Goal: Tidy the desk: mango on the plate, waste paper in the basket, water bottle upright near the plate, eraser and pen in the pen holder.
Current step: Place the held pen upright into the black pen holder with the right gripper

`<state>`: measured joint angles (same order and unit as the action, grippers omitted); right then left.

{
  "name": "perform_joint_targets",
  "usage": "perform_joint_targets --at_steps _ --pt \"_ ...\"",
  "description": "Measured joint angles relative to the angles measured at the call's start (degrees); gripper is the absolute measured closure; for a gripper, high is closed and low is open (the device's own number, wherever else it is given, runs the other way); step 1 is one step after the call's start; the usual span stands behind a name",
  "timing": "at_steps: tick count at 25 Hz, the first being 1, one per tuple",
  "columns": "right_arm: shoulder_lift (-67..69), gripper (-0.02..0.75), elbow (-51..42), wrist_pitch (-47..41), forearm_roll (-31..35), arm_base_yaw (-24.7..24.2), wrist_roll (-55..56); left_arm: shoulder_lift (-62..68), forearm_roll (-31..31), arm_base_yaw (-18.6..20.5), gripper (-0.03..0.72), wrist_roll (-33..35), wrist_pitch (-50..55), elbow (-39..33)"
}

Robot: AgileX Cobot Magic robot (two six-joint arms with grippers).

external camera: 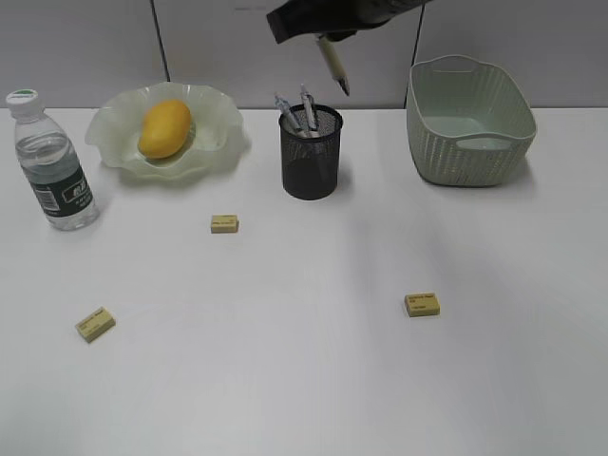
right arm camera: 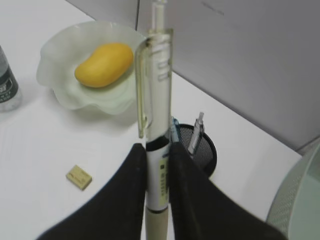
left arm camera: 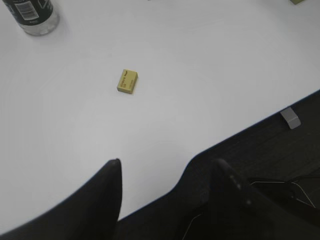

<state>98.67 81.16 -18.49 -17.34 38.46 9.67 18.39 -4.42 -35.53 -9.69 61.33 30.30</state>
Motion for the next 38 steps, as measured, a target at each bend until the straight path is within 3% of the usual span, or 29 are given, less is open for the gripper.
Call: perform_joint_targets --at_steps 9,18,34,36,38 --pt "8.03 0.605 -1.19 20.30 -1.24 -6.78 3.58 0.00 0.00 0.00 0.256 0.00 0.00 0.00" --pt "18.53 0.605 -1.19 34.74 -0.76 -7.49 3.45 0.00 0.00 0.00 0.256 0.00 0.00 0.00" --pt "26.49 0.581 2.69 37.27 -0.39 -10.49 3.23 0.00 0.00 0.00 0.256 0.00 0.00 0.00" --pt "26.83 0.553 2.71 37.21 -0.39 -10.49 3.21 0.00 0.00 0.00 0.256 0.00 0.00 0.00" --pt "26.95 0.477 2.71 37.14 -0.39 -10.49 3.21 0.00 0.00 0.00 0.256 0.00 0.00 0.00"
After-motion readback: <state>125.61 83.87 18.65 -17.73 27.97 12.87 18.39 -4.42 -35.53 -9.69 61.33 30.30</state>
